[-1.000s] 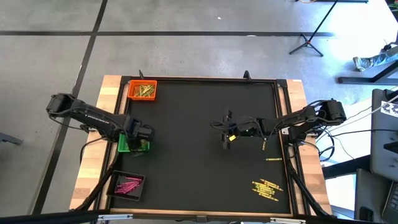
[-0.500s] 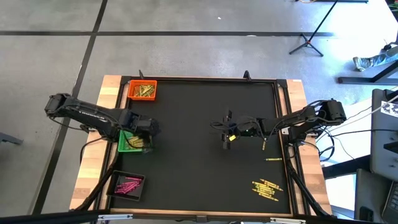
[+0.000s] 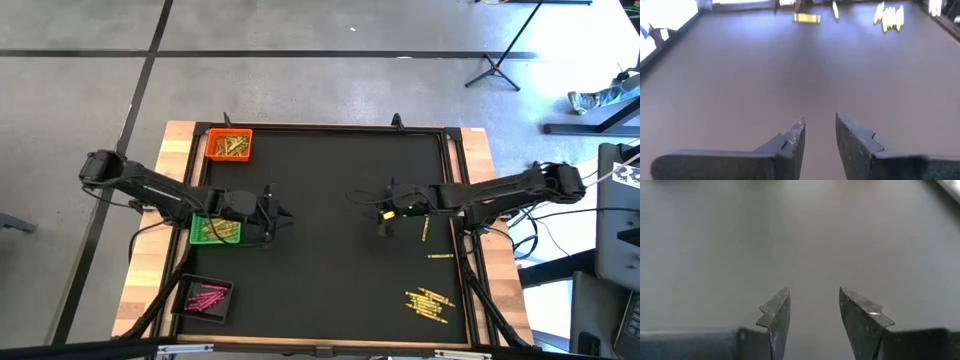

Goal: Sort crayons
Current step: Put the green crayon into the orange bin

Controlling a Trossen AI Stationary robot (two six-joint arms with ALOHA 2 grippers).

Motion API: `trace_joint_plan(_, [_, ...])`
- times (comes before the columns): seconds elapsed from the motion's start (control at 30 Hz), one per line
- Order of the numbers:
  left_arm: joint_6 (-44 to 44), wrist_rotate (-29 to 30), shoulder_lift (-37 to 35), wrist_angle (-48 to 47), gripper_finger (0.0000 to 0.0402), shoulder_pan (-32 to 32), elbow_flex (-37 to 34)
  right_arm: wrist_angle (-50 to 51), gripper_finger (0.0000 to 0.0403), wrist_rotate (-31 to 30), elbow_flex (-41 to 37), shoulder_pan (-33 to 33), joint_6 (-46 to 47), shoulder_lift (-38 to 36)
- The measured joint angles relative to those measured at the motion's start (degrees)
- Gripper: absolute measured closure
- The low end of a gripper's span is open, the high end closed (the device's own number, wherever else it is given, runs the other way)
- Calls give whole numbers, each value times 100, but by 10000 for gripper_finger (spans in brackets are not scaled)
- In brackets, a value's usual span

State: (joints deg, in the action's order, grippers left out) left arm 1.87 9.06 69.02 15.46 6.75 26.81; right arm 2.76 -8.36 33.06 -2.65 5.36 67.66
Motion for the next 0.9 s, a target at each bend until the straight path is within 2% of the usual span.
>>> trace_joint_plan(0.17, [-398,17,709,1199,309,-154,-158,1948,235,450,-2,6,1091,-679])
trace_joint_plan(0.3, [-611,30,1296,2054,309,-308,-157,3041,235,649,-4,6,1997,-899])
trace_joint_plan(0.53, [-672,38,2024,3658,309,-429,-148,4172,235,1498,-4,4,3593,-883])
trace_joint_plan(0.6, [-699,44,2075,3763,309,-427,-146,4397,235,1656,-4,0,3977,-890])
trace_joint_plan(0.9, [-702,54,2107,3705,309,-427,-144,5194,235,1679,-75,-1,5780,-831])
